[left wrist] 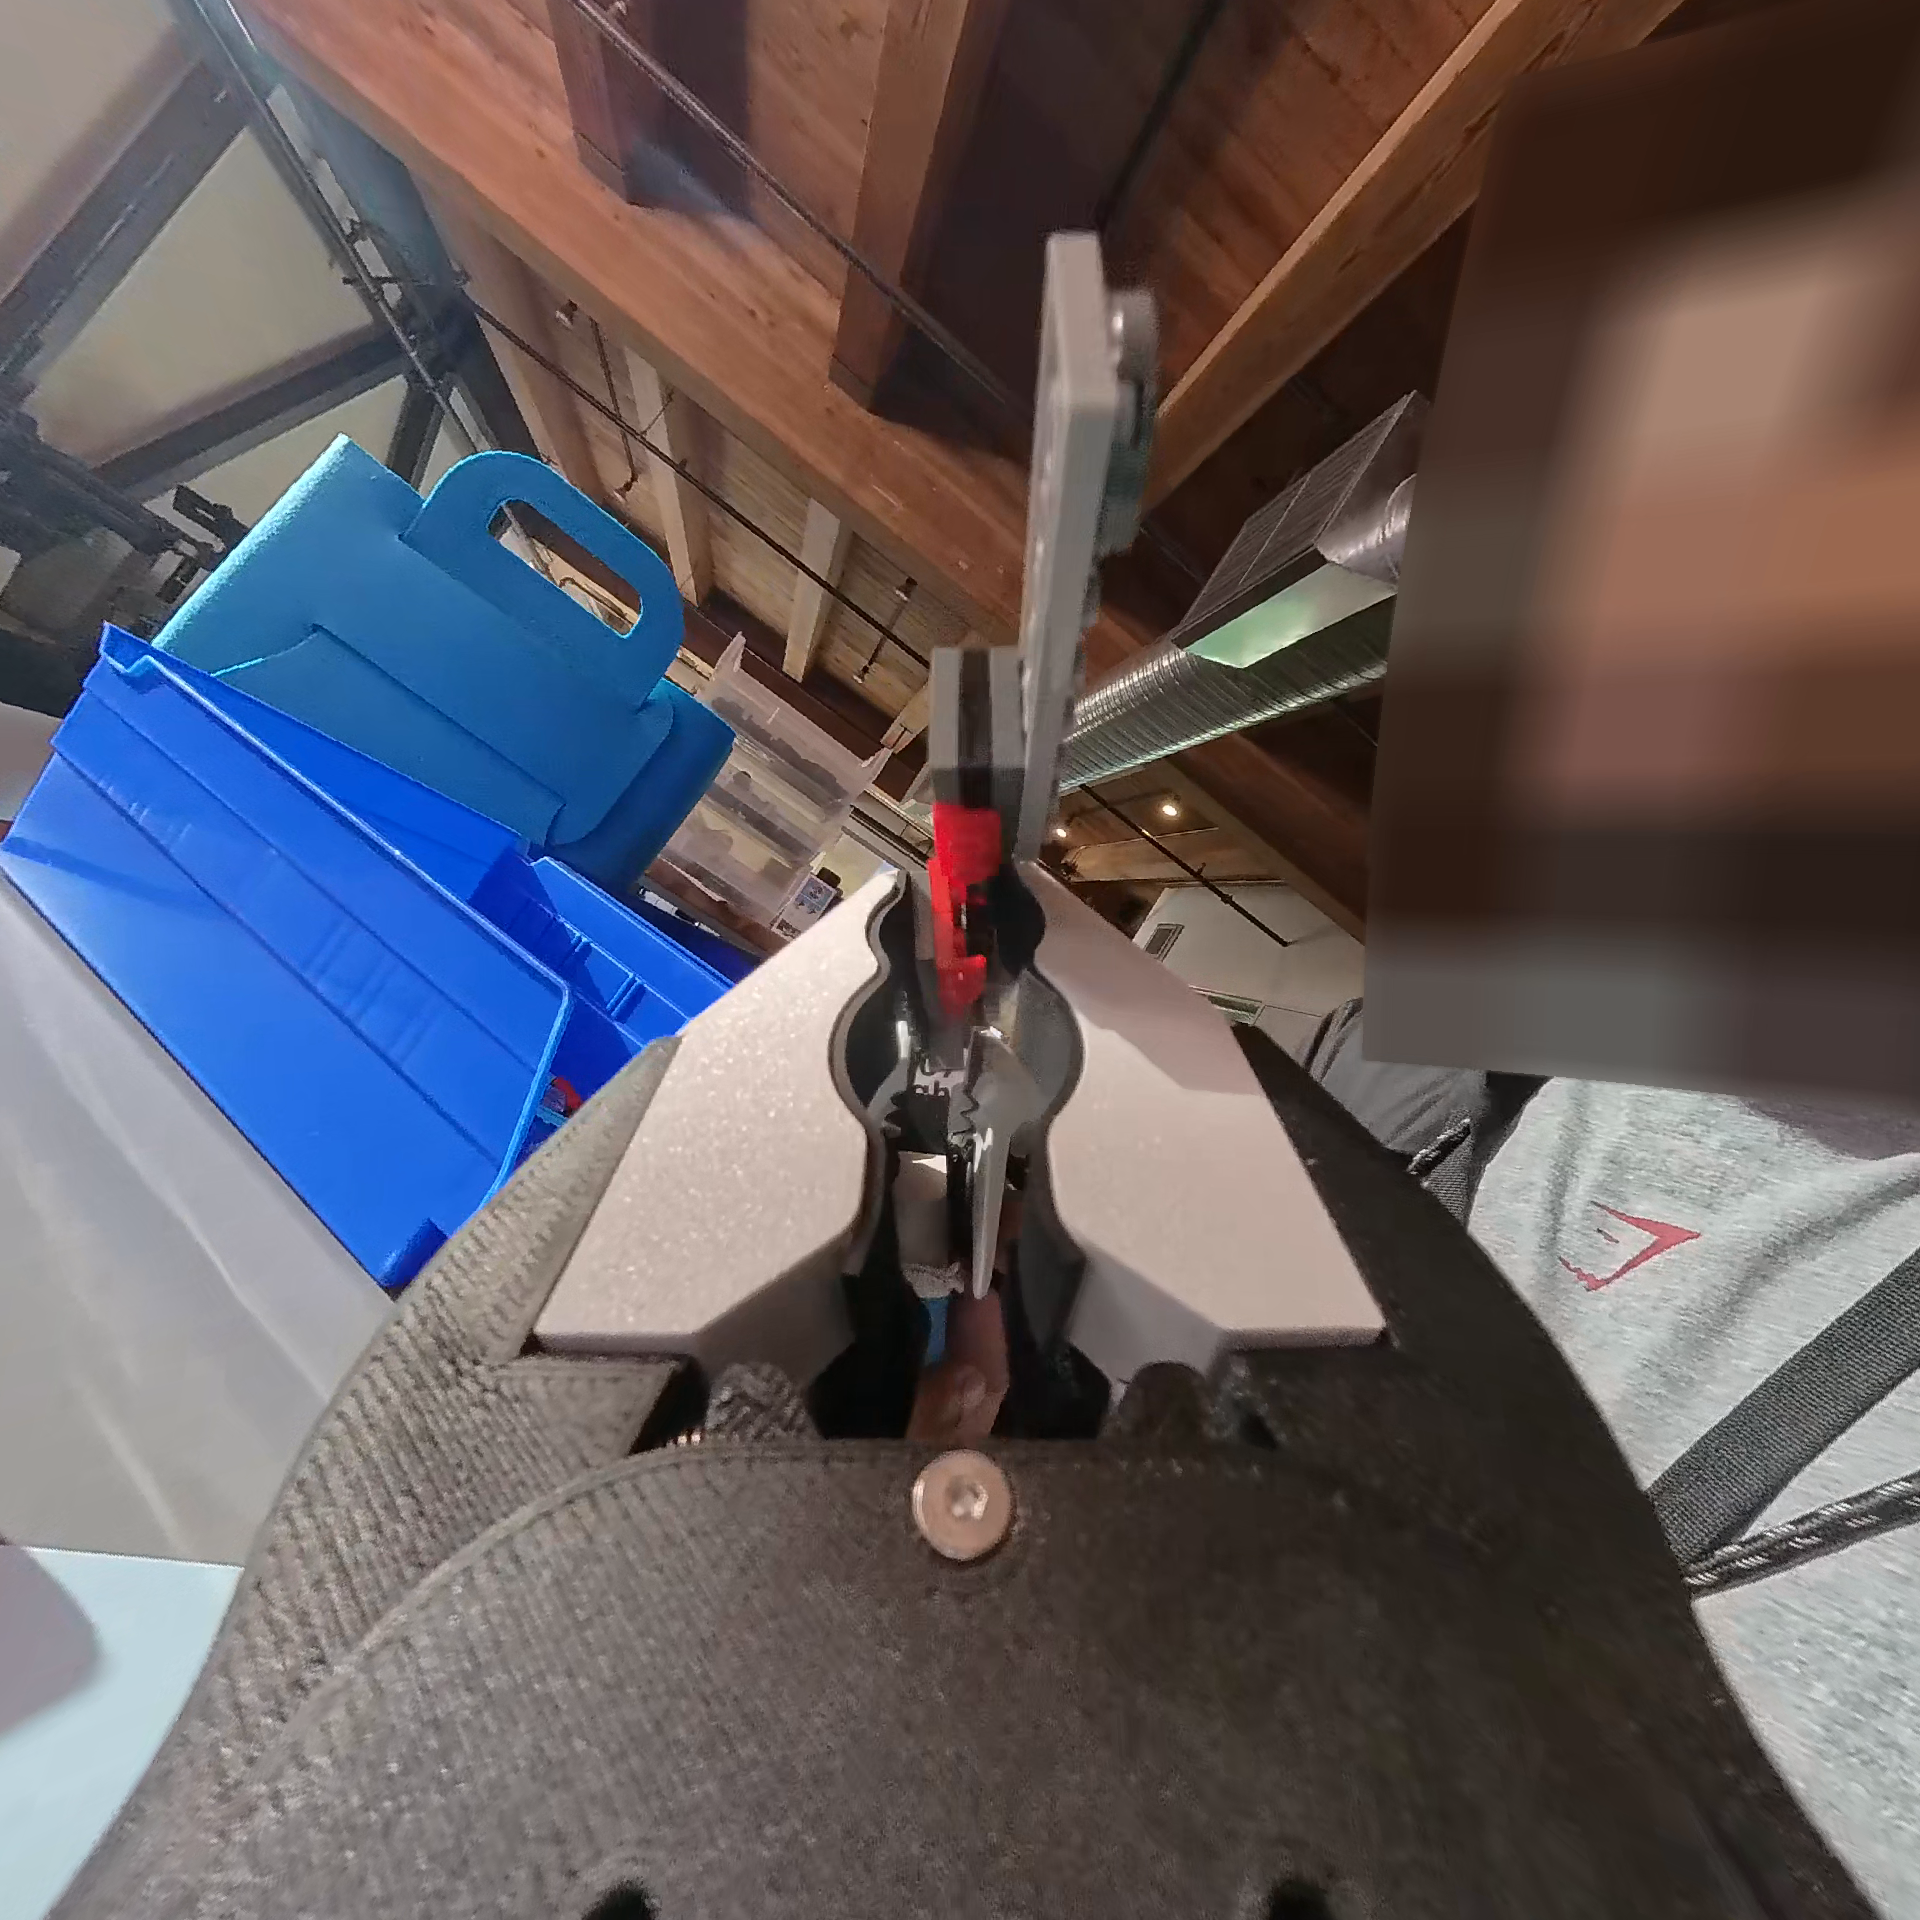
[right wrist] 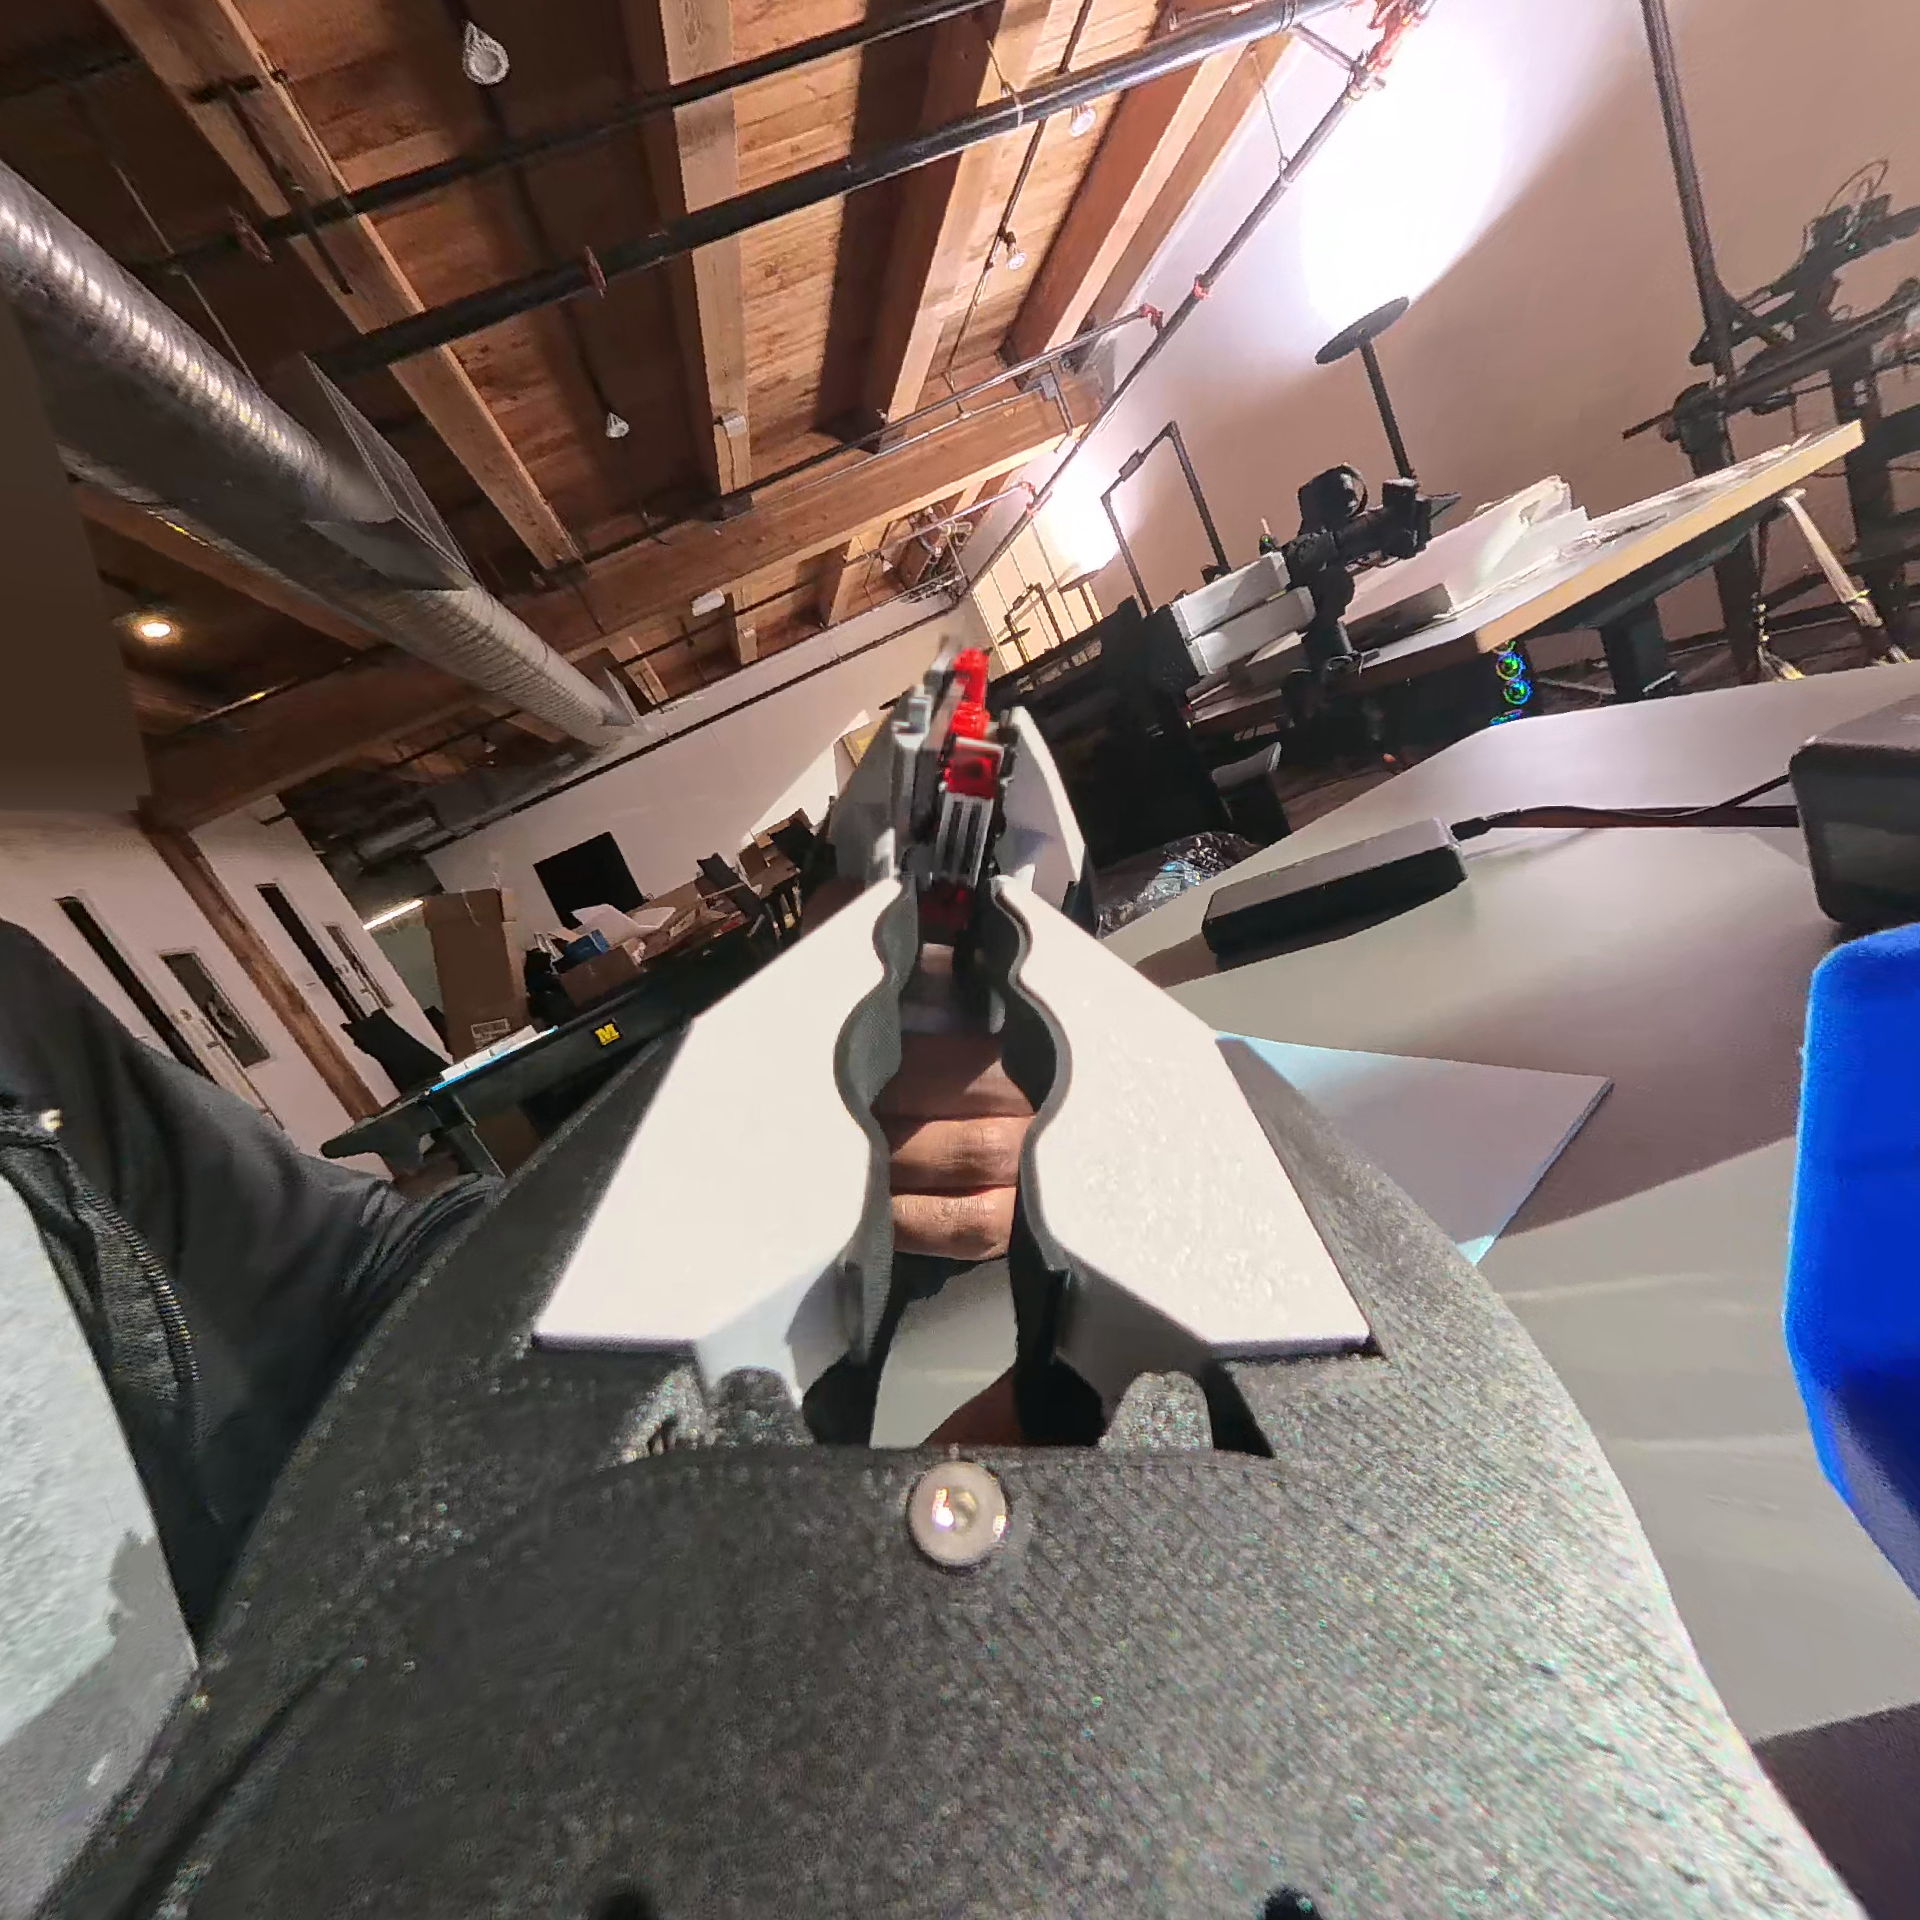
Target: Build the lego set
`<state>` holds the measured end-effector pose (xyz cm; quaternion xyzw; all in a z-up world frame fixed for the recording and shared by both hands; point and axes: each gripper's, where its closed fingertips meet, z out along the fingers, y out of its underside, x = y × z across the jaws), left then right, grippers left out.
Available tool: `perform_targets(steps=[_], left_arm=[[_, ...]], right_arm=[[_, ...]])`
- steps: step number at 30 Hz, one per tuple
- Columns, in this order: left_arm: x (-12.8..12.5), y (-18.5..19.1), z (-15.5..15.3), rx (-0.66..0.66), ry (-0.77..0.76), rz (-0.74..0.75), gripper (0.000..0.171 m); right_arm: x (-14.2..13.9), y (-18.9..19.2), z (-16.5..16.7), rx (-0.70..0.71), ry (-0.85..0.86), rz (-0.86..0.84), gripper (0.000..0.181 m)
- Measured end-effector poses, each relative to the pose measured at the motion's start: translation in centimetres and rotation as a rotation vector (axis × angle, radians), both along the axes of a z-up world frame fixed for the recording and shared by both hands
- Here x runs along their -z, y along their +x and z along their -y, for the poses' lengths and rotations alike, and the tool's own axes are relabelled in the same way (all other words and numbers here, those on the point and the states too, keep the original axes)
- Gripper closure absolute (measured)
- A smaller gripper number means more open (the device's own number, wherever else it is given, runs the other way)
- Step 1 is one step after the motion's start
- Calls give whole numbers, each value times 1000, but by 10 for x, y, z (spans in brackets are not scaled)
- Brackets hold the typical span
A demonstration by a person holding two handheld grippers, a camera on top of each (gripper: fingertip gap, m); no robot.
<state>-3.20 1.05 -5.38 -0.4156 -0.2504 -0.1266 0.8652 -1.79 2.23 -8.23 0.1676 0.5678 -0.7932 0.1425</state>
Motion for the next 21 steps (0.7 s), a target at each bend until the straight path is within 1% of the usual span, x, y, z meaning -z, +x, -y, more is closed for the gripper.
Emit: perform_targets(steps=[5, 10, 18, 21], left_arm=[[1, -2, 2, -4, 0, 6, 156], [6, -7, 3, -17, -2, 40, 156], [22, -24, 3, -13, 42, 241, 157], [28, -29, 4, -22, 33, 305, 156]], right_arm=[[-4, 0, -2, 7, -6, -18, 161], [-2, -4, -3, -3, -24, 48, 157], [8, -20, -5, 16, -10, 182, 158], [13, -24, -5, 22, 4, 226, 158]])
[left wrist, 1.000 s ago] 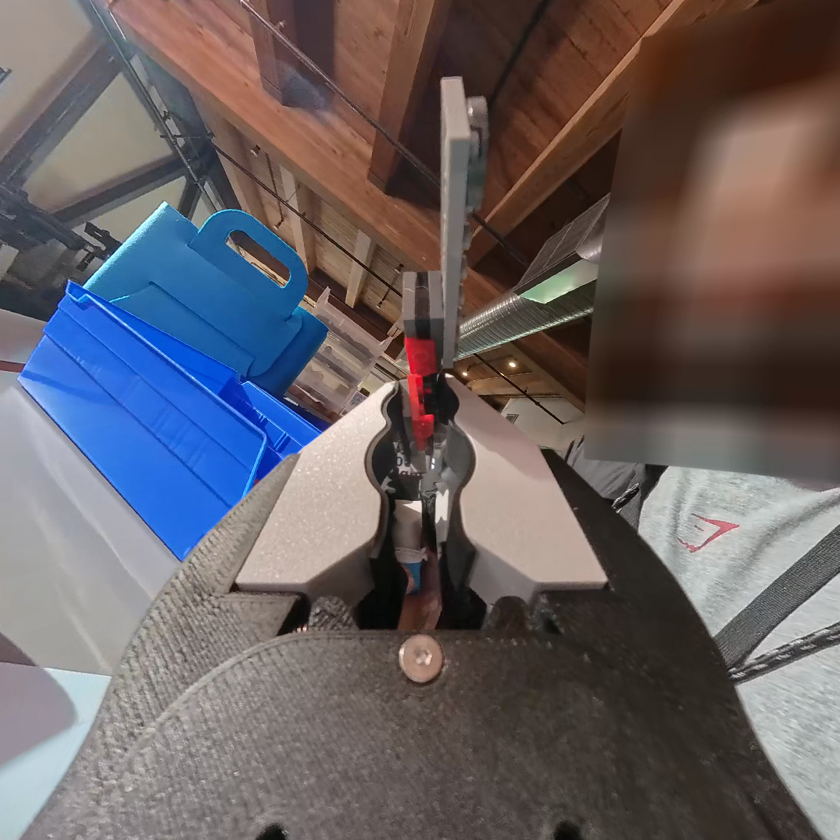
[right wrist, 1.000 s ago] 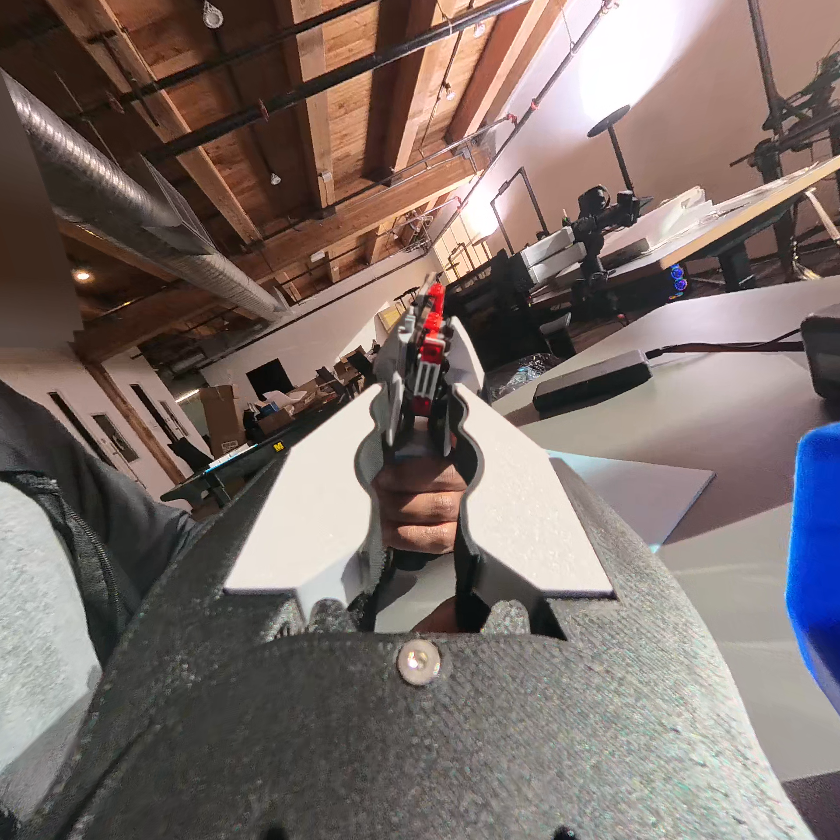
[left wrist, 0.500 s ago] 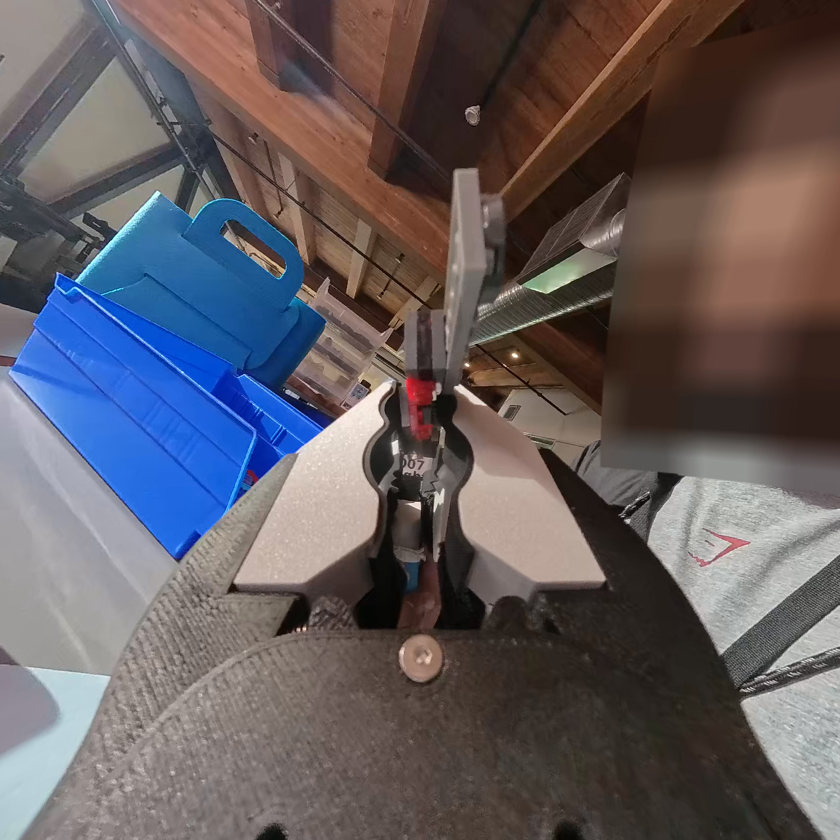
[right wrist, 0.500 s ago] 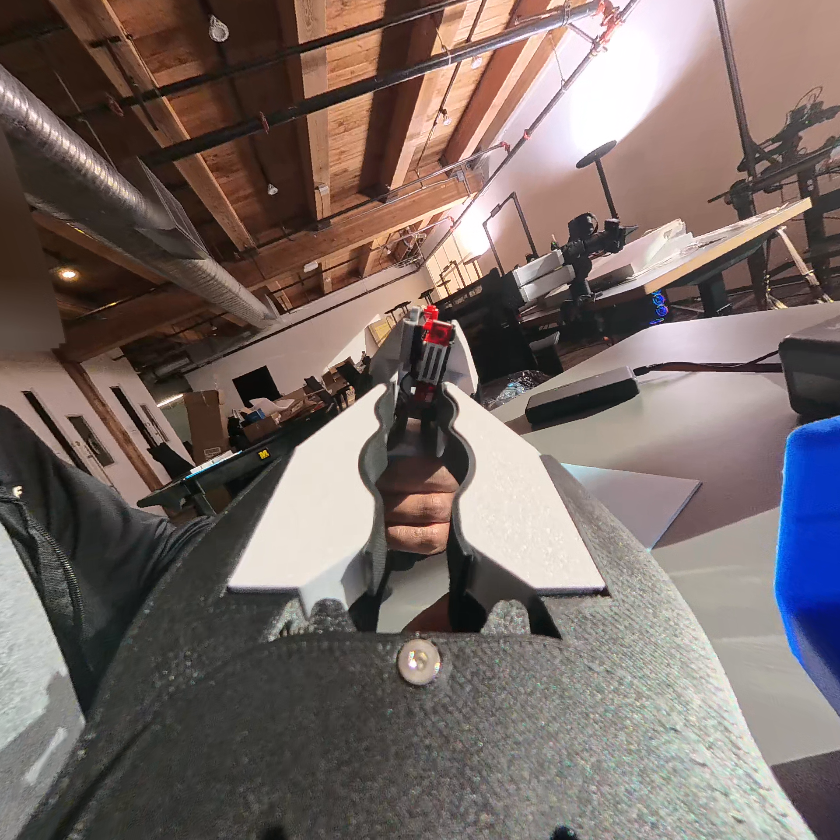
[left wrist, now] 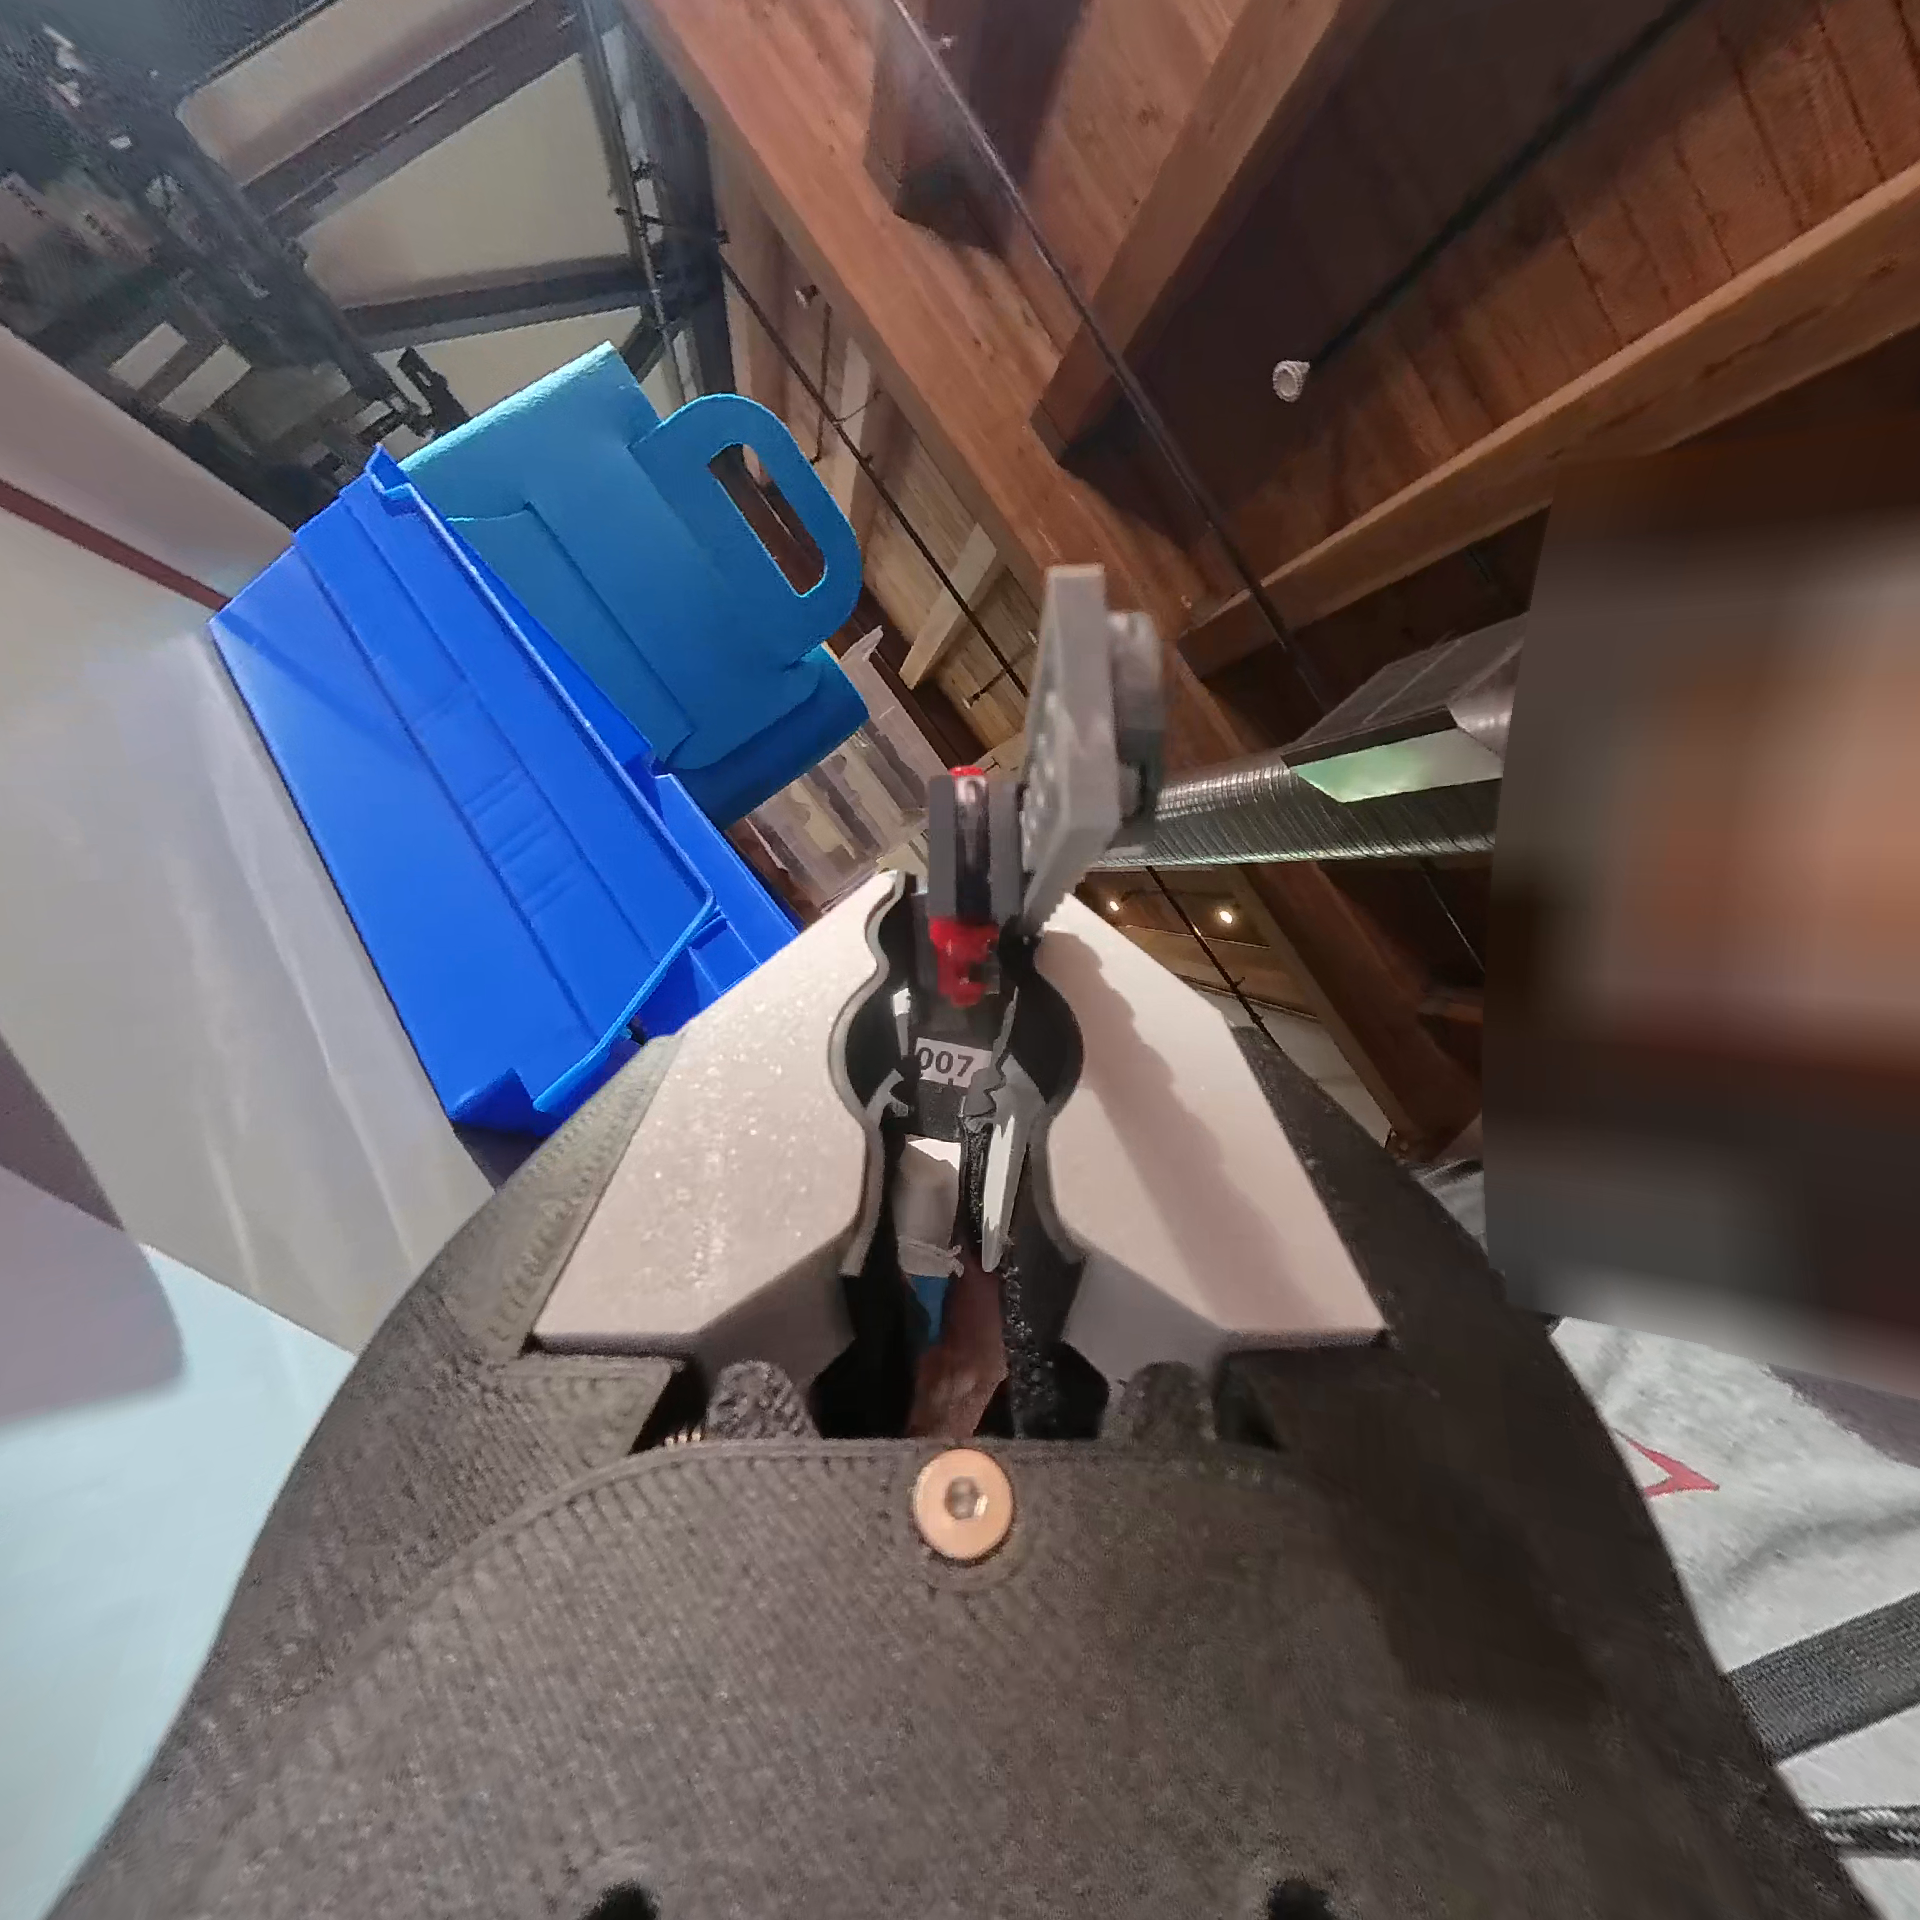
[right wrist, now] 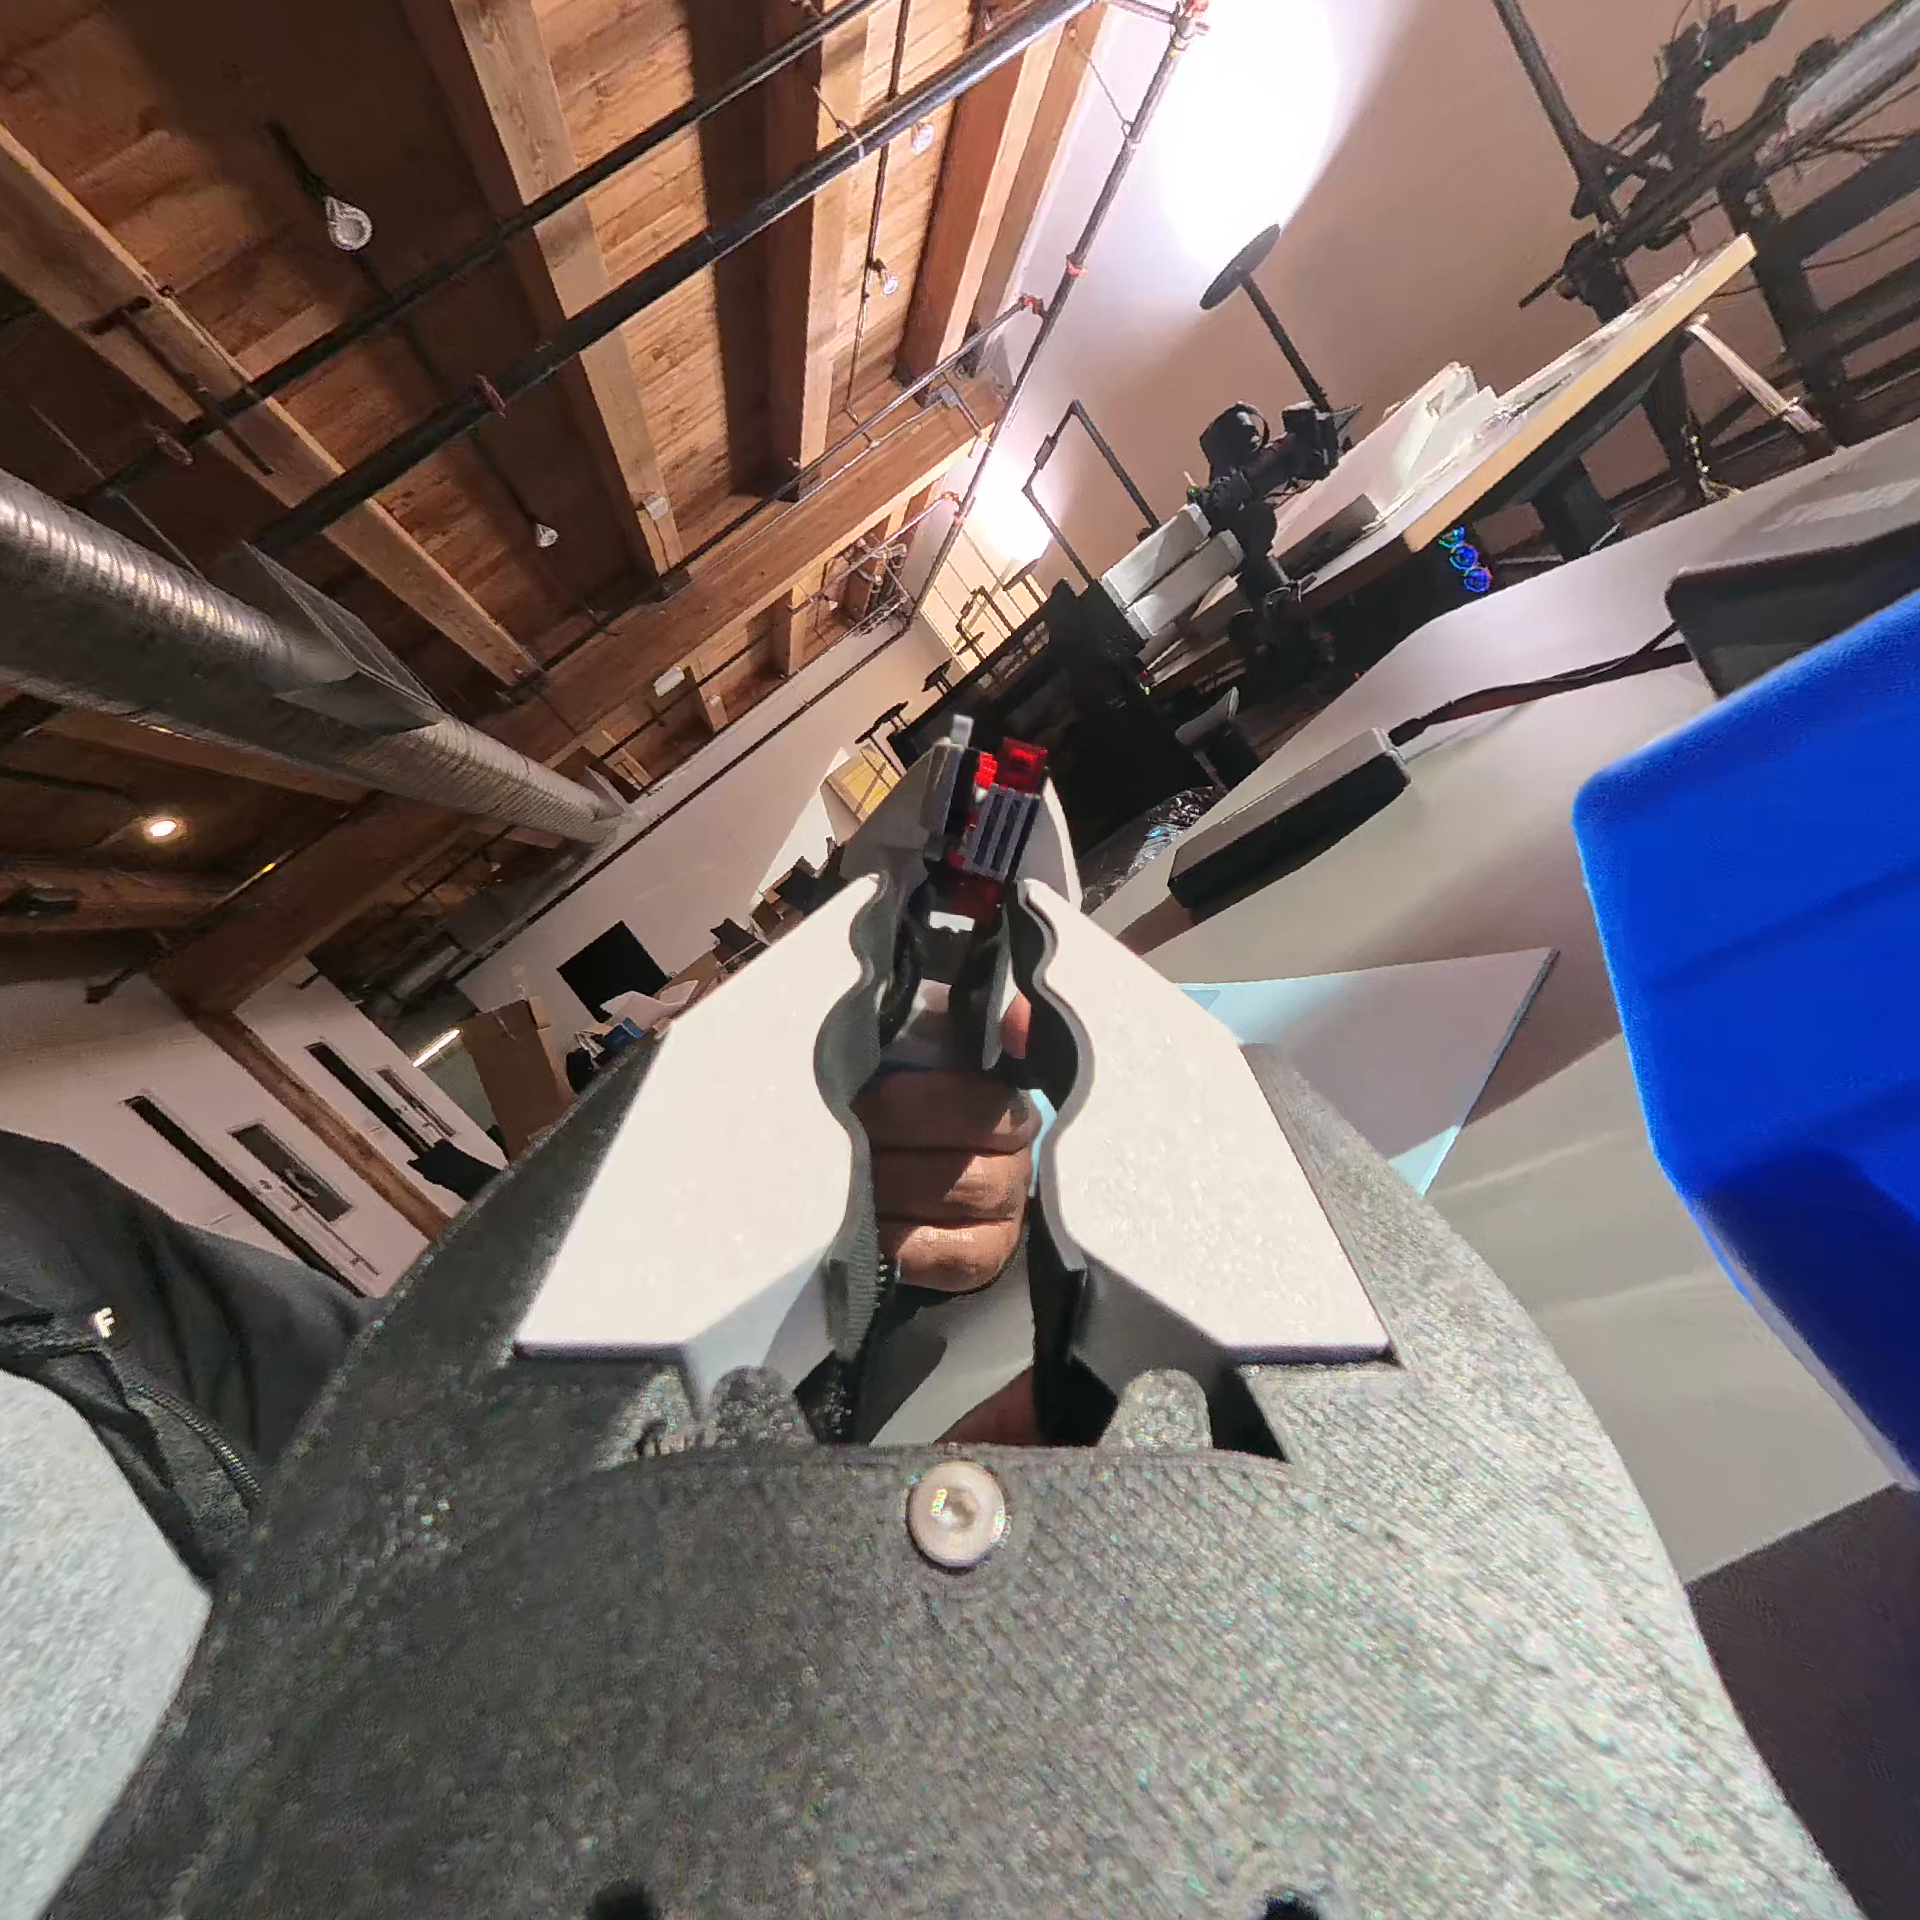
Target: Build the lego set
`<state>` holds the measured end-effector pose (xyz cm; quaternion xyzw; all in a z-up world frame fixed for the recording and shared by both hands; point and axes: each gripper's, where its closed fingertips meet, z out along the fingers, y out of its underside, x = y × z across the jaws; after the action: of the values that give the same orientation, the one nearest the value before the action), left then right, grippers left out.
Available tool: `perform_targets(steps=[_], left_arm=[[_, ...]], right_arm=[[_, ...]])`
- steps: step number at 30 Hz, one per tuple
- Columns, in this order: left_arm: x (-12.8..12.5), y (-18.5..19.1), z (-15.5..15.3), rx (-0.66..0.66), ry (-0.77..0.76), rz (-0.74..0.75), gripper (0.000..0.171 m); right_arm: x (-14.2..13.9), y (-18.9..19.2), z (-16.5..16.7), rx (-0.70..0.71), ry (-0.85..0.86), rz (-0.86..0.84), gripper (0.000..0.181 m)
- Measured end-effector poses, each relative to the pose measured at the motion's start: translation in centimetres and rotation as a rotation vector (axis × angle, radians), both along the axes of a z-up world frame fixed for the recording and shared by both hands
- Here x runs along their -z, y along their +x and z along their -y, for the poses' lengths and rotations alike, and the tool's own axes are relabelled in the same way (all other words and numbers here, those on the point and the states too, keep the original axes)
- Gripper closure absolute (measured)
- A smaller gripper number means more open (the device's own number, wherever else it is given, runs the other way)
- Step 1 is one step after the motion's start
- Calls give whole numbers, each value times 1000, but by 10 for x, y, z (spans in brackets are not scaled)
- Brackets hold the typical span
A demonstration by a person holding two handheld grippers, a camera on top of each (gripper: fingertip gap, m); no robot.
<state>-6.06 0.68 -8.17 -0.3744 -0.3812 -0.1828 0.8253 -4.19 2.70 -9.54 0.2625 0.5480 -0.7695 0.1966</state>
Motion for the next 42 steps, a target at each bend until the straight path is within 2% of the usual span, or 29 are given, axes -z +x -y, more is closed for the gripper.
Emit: perform_targets(steps=[13, 25, 33, 42], left_arm=[[3, 1, -4, -16, -147, 18, 156], [4, 0, -7, -42, -136, 62, 155], [6, 3, -9, -49, -238, 38, 152], [3, 6, -8, -21, -202, 23, 154]], right_arm=[[7, -7, -2, 15, -47, 102, 171], [6, -10, -8, 68, -75, 107, 172], [4, -10, -10, 84, -97, 97, 172], [2, -9, -11, 82, -111, 90, 172]])
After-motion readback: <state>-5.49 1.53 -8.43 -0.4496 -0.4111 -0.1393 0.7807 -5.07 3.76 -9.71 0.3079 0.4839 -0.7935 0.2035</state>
